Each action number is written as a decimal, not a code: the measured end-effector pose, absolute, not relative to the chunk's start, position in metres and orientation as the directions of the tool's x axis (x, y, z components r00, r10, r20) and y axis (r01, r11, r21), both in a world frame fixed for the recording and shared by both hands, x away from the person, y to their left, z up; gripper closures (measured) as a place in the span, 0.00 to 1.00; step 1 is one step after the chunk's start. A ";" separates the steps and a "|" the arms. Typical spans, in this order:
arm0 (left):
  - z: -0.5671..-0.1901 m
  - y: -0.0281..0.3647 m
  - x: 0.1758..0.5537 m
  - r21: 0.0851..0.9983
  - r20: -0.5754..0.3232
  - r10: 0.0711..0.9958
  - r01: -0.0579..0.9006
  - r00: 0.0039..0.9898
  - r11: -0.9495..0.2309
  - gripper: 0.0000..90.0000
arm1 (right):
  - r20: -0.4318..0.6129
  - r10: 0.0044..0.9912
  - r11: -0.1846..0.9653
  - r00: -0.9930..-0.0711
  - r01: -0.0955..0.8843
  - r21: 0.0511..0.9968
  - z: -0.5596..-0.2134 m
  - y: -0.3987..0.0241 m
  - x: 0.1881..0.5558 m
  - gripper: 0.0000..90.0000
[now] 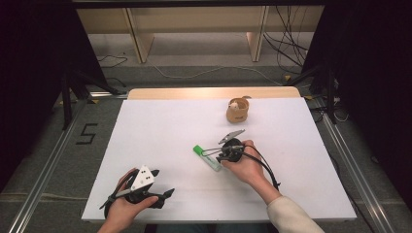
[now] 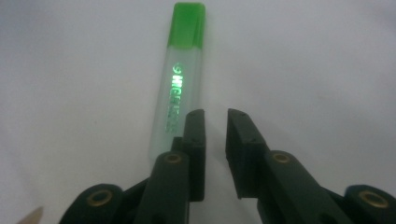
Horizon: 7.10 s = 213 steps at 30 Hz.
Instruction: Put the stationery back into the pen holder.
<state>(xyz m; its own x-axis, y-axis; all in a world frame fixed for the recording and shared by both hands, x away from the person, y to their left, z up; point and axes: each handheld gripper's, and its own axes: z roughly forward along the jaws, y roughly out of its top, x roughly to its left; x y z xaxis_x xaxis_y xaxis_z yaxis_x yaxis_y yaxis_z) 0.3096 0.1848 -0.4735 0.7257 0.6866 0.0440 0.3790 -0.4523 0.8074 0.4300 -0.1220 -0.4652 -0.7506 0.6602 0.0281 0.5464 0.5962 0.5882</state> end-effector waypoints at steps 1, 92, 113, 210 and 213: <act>-0.473 0.185 0.310 0.806 0.045 0.686 0.379 0.727 -0.454 0.19 | 0.029 0.660 0.602 -0.750 0.552 0.577 -0.462 -0.120 0.432 0.83; -0.473 0.184 0.310 0.805 0.043 0.669 0.371 0.742 -0.463 0.19 | -0.004 0.651 0.744 -0.759 0.637 0.204 -0.459 -0.019 0.490 0.71; -0.473 0.184 0.310 0.808 0.043 0.668 0.368 0.743 -0.461 0.19 | -0.007 0.667 0.730 -0.745 0.652 0.205 -0.459 -0.018 0.489 0.74; -0.474 0.185 0.310 0.807 0.048 0.681 0.373 0.731 -0.457 0.19 | 0.180 0.826 0.156 -0.535 0.523 0.838 -0.415 -0.173 0.486 0.74; -0.474 0.185 0.310 0.809 0.049 0.681 0.372 0.730 -0.456 0.19 | 0.179 0.828 0.152 -0.531 0.520 0.841 -0.415 -0.174 0.487 0.75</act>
<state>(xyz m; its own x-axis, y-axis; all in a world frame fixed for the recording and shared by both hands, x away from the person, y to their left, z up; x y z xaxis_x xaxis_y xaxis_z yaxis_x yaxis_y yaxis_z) 0.3104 0.1851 -0.4740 0.7303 0.6814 0.0485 0.3716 -0.4559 0.8088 0.4867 -0.1745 -0.4147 -0.5310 0.8282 0.1790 0.5200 0.1518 0.8406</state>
